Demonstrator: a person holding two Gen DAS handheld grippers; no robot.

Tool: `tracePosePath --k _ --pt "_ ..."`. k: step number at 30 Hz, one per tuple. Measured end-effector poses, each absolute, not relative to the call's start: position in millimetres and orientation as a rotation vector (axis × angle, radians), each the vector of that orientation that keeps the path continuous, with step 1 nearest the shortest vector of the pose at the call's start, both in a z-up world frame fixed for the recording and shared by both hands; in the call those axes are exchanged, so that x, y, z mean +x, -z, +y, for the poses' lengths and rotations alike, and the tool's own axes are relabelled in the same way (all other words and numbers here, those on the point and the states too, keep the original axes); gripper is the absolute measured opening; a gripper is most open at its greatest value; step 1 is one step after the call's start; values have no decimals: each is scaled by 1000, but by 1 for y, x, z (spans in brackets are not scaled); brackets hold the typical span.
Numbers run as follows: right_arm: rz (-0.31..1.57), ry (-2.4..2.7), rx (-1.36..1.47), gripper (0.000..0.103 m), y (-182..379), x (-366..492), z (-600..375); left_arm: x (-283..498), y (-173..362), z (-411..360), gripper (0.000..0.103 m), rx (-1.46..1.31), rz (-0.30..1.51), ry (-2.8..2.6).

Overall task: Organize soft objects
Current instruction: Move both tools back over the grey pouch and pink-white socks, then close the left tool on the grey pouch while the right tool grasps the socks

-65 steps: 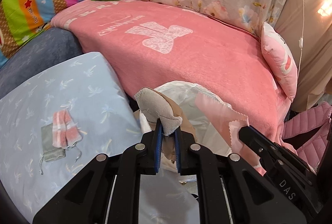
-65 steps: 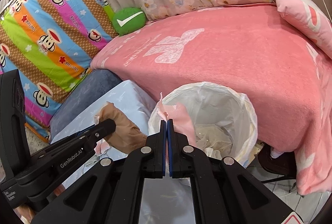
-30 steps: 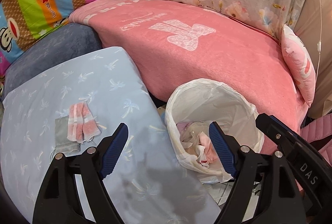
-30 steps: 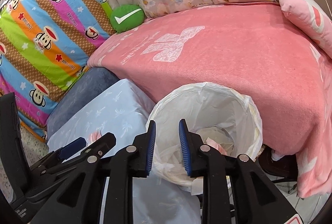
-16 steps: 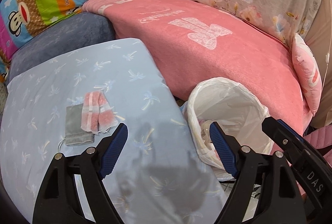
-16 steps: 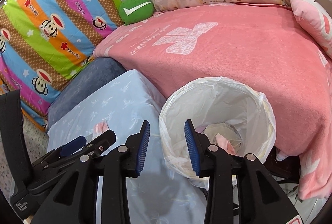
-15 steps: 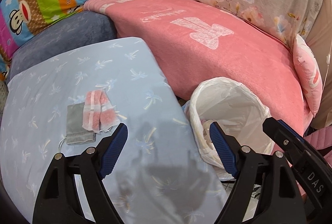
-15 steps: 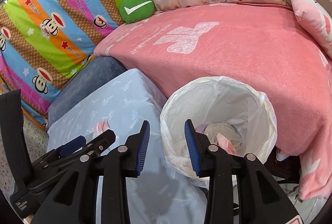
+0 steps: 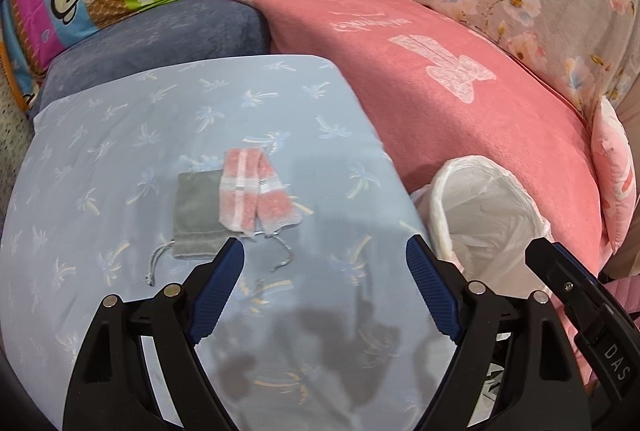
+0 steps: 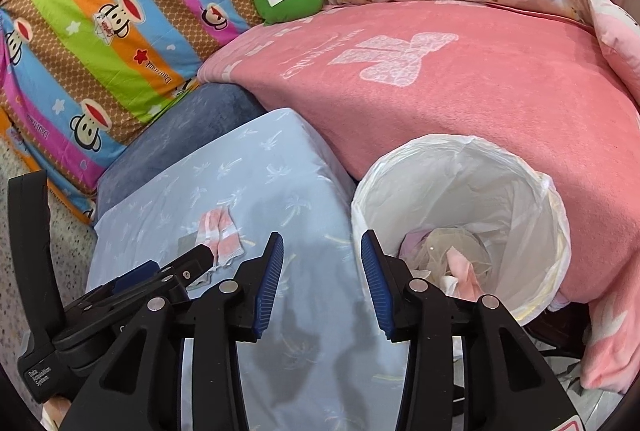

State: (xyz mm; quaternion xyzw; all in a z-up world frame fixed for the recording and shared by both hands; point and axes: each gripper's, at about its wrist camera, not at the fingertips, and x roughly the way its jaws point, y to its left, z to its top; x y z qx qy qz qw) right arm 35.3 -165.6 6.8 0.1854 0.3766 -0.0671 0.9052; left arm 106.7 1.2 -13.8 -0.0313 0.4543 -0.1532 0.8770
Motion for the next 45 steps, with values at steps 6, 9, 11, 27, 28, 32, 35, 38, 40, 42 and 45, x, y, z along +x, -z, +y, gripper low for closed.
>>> tracePosePath --k 6,9,11,27,28,32,35,38,40,42,45 --pt "805 113 356 46 -1 47 -145 113 22 28 84 -102 964 267" --pt "820 100 342 48 3 53 -134 117 28 42 85 -121 974 234" --pt "831 90 336 51 7 58 -126 119 32 50 85 -136 987 219" --pt "920 28 287 57 42 120 -75 151 78 107 85 -208 1100 85" --pt "926 24 284 57 45 125 -72 153 80 108 85 -211 1106 83" --pt "945 12 269 57 53 139 -64 161 89 109 82 -220 1126 94" --pt "957 3 265 57 60 148 -60 167 95 107 74 -235 1150 122" --pt "968 2 263 57 65 155 -58 172 99 103 71 -228 1156 132" --pt "974 2 265 57 69 158 -59 174 99 99 70 -213 1155 142" --pt "981 3 267 57 72 161 -60 177 98 96 67 -214 1153 154" --pt "991 3 269 57 75 166 -60 178 97 89 52 -185 1142 168"
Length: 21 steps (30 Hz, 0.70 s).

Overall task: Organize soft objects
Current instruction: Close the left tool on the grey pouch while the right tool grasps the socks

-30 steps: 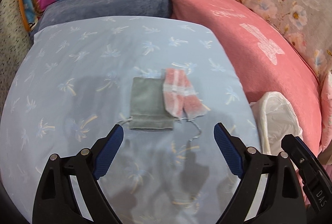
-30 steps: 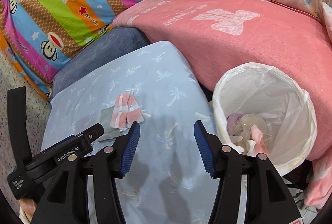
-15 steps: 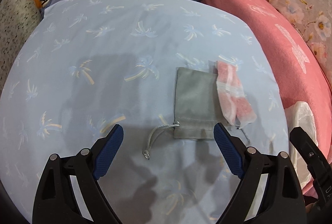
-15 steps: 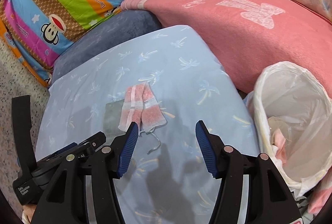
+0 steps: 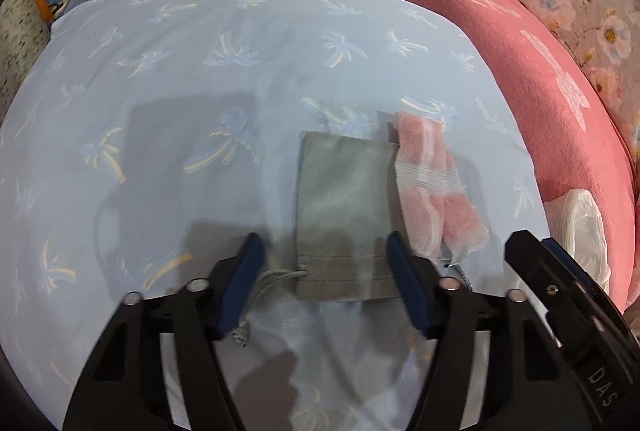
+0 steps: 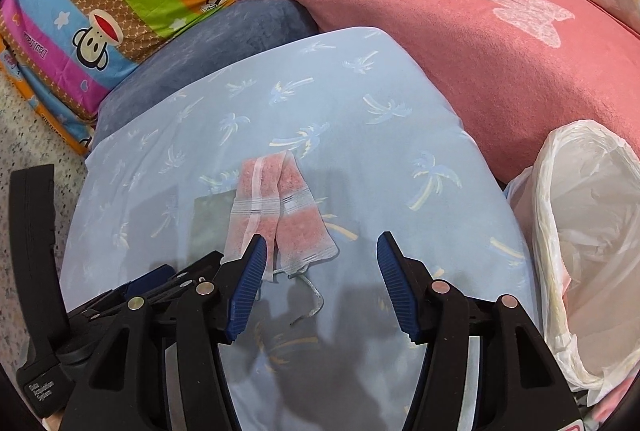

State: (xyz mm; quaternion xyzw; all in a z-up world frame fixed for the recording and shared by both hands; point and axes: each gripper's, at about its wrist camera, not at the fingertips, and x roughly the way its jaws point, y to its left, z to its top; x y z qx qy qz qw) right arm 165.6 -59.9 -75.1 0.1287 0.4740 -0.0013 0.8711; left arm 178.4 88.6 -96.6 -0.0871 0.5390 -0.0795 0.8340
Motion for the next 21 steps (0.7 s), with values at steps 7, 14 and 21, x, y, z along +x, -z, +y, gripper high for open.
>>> tracePosePath --k 7,14,21 --pt "999 -2 270 57 78 171 -56 184 97 90 9 -194 1155 183" --pt "1004 -27 258 56 79 179 -45 182 88 105 4 -212 1129 171" --pt "1014 -54 231 56 85 194 -26 180 85 124 4 -225 1118 128"
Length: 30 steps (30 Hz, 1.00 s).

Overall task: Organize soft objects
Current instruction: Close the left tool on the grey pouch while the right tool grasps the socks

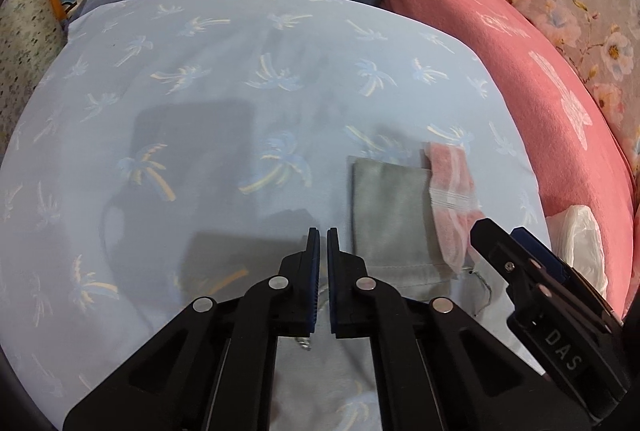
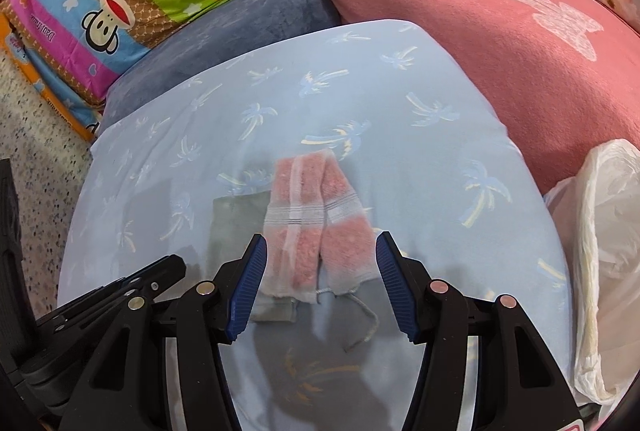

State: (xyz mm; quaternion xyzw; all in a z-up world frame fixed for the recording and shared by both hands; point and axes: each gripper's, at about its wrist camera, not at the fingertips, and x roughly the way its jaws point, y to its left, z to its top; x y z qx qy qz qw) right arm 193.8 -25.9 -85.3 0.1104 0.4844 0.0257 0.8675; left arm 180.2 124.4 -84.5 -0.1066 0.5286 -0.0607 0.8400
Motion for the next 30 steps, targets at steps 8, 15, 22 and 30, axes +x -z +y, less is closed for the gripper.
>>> tracePosePath --k 8,15,22,30 --pt "1044 -43 159 43 103 205 -8 180 88 134 4 -237 1130 112" --pt "1047 -39 101 16 105 195 -10 176 88 129 4 -239 1135 124" --pt "1033 -29 130 10 94 169 -24 163 78 112 4 -215 1116 163" --pt "945 -6 165 10 55 134 -48 147 58 86 4 -179 1078 222"
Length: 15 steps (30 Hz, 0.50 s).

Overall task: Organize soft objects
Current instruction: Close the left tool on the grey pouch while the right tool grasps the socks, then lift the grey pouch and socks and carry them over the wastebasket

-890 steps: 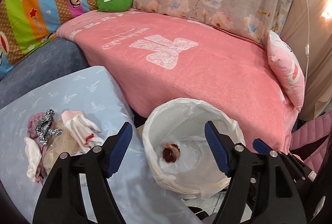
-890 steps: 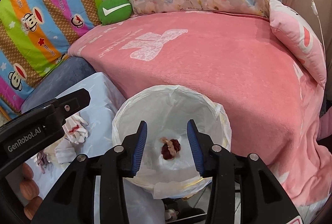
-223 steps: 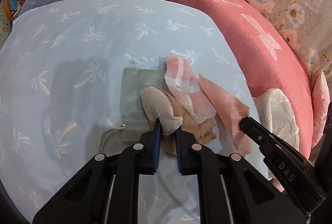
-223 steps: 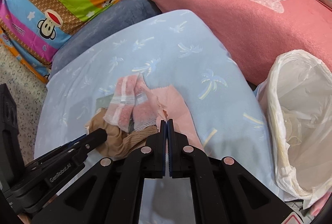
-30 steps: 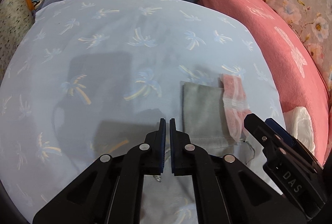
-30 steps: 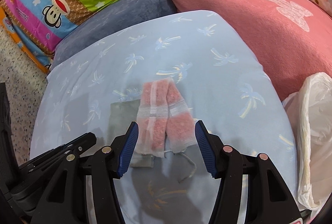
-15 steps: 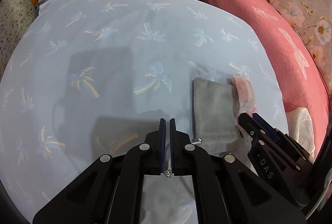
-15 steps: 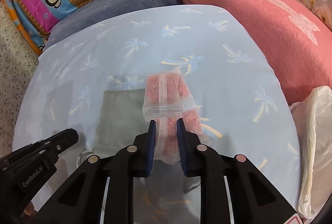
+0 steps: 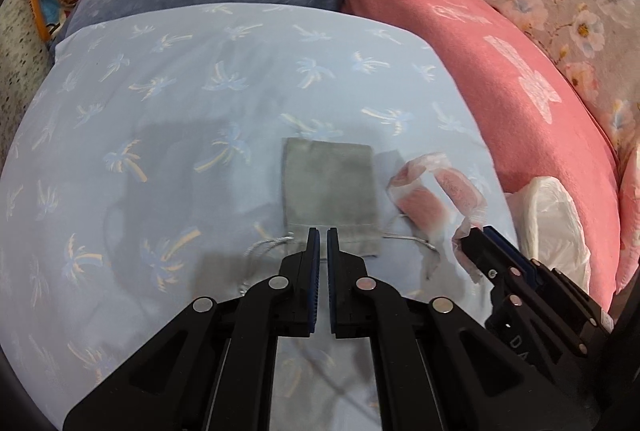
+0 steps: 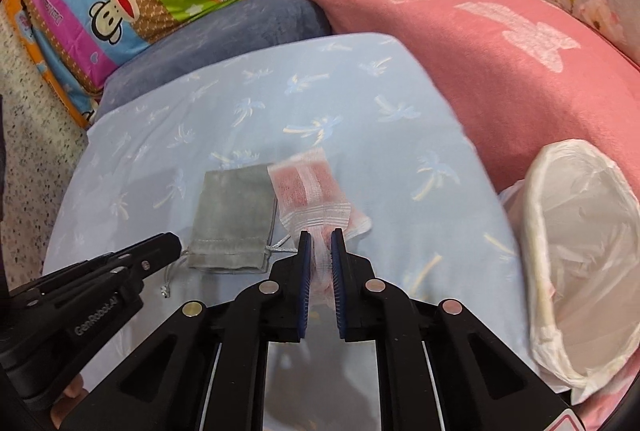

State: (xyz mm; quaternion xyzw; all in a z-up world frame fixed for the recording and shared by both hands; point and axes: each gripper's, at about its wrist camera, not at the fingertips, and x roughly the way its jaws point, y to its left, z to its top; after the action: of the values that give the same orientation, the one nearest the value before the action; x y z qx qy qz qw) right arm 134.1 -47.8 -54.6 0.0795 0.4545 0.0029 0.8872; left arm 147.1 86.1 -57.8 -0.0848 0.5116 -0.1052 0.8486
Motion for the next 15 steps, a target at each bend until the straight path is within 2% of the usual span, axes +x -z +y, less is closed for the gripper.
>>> tracePosePath --k 6,7,8,9,10,11,15 --pt "901 7 200 10 32 115 -66 149 61 85 6 -222 1084 241" --pt "895 8 208 10 30 113 -68 153 66 85 15 -218 1099 232" --pt "889 11 218 10 27 111 -70 154 69 83 33 -214 1109 229" --pt "883 12 228 10 24 109 -72 157 73 83 44 -211 1118 222" --pt "877 11 236 10 22 107 -74 156 75 82 62 -210 1115 215" --pt "872 12 243 10 20 106 -74 156 76 81 70 -204 1102 201" --pt "861 14 250 10 15 103 -79 164 88 67 72 -150 1120 195"
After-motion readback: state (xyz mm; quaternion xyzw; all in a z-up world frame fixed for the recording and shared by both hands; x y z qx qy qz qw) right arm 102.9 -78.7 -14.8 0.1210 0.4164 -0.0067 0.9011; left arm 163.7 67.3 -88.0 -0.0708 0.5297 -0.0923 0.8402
